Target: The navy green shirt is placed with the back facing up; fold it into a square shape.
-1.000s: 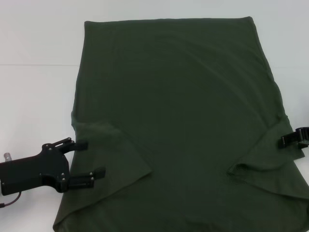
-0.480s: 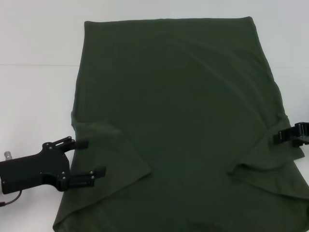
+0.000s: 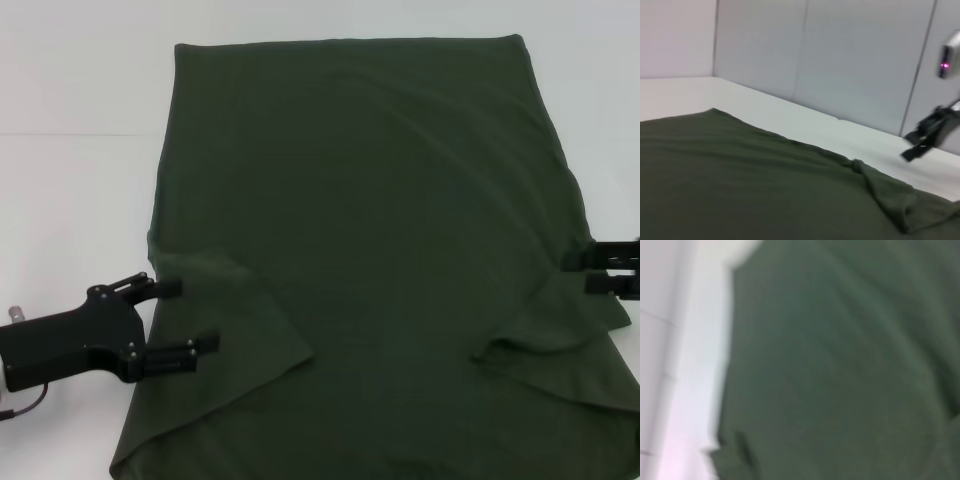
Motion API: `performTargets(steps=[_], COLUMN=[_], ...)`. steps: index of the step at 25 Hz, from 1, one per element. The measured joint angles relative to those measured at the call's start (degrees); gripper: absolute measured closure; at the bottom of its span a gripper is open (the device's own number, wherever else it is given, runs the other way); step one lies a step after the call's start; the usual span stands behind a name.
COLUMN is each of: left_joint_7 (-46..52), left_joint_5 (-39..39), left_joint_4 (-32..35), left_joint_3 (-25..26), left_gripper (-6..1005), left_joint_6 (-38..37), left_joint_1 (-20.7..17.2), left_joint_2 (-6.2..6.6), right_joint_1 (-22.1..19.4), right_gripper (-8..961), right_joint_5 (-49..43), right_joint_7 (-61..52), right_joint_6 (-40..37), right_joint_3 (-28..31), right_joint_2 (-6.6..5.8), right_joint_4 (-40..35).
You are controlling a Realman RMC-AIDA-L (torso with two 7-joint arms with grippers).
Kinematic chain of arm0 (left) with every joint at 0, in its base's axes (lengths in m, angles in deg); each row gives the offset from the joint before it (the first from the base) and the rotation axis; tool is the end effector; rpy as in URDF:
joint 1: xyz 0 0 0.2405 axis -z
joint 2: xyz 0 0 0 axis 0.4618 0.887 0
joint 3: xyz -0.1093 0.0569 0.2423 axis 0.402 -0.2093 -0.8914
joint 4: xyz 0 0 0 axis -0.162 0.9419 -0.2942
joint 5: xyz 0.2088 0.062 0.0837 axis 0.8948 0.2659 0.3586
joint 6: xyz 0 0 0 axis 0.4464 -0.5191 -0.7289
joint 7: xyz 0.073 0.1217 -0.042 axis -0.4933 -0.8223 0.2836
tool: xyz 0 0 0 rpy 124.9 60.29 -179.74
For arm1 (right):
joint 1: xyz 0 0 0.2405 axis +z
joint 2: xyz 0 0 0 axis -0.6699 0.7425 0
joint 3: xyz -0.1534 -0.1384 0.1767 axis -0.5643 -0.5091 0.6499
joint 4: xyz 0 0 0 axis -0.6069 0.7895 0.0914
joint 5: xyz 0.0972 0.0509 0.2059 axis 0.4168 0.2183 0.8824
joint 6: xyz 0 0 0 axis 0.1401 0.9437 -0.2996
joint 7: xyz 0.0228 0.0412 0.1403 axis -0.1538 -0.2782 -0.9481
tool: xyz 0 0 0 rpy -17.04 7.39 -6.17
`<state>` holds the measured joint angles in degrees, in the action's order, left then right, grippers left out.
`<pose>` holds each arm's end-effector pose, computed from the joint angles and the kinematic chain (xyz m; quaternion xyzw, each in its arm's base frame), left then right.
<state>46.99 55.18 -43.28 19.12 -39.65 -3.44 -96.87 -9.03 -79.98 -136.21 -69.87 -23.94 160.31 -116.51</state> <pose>-0.3312 0.3102 0.0101 -0.9222 -0.2198 -0.2422 0.2063 0.3371 0.3835 0.0669 -0.7108 0.6649 0.1871 0.1328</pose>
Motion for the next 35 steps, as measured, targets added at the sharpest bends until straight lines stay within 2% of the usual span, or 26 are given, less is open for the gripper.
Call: performTargets(steps=[3,6,12,18,22,28,35], left_joint_7=[0.35,0.79,1.16,1.01,0.96,0.92,0.79], left_joint_5=[-1.37,-3.39,-6.47,-6.74,-6.8,-7.99,-8.26], left_joint_4=[-0.2,-0.8,-1.96,-2.26,-2.32,-2.56,-3.02], left_joint_3=[0.01,0.25,1.76,1.79,1.72,1.84,1.86], left_gripper=[66,66,66,66,66,66,66], left_joint_6=[0.84,1.29,2.4,3.98,4.78,5.39,5.56], left_joint_1=[-0.29,-0.55,-0.53,0.16,0.52,0.58,0.48], left_joint_2=[-0.01,0.0,0.13,0.13,0.02,-0.01,0.11], right_joint_1=[-5.56,-10.43,-16.65,-17.67,-16.36,-13.02,-10.63], right_gripper=[262,261,259,250,228,121,120], right_joint_5=[10.15,16.53,18.94,19.04,18.56,16.2,13.21], right_joint_7=[5.3,9.31,14.65,15.09,13.84,11.34,8.27], right_joint_6=[-4.79,-6.88,-5.96,-3.75,-0.72,3.41,6.4], right_joint_3=[5.93,8.5,10.79,11.97,11.67,11.04,9.7], right_joint_2=[0.67,1.05,2.18,3.36,3.99,4.13,3.55], right_joint_4=[2.97,7.85,15.15,17.54,18.1,18.59,19.43])
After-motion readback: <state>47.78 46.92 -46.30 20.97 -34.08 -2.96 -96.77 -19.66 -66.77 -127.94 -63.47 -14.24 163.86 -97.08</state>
